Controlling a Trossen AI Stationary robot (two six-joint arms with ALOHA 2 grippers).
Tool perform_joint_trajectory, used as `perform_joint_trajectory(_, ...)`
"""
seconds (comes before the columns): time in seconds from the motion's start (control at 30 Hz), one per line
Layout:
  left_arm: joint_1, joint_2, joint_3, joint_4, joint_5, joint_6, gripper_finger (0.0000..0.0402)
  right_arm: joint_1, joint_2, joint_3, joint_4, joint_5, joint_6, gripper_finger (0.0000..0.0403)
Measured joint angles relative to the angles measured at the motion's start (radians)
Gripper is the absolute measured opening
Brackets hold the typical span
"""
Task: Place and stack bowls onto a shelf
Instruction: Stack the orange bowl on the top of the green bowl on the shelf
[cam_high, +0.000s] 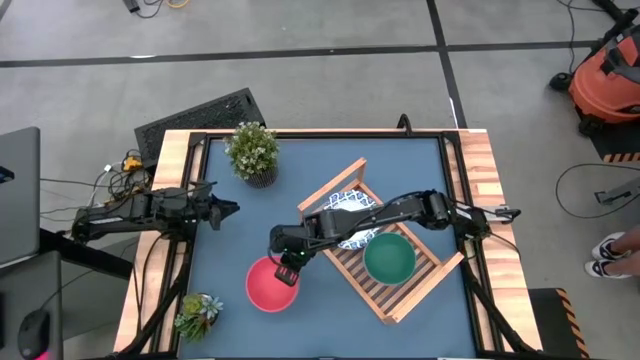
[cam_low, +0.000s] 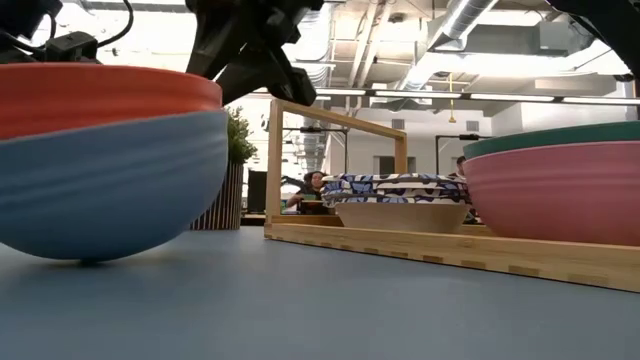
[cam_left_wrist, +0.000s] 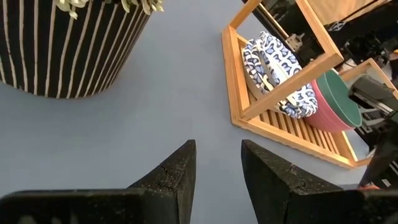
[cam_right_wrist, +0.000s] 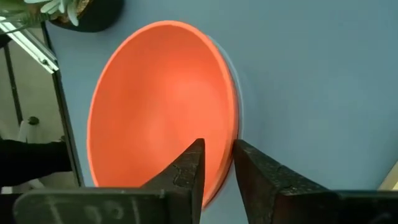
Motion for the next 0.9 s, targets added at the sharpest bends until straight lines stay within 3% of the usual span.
perform_joint_trajectory(0.5, 0.000, 0.000, 0.000, 0.000, -0.001, -0.008, 0.0112, 0.001, 0.000, 0.000, -0.086, 0.056, 0.011, 0.0103)
perform_joint_trajectory(0.9, 0.000, 0.000, 0.000, 0.000, -0.005, -0.009, 0.0112, 0.008, 0.000, 0.000, -0.099, 0.056, 0.000, 0.0024)
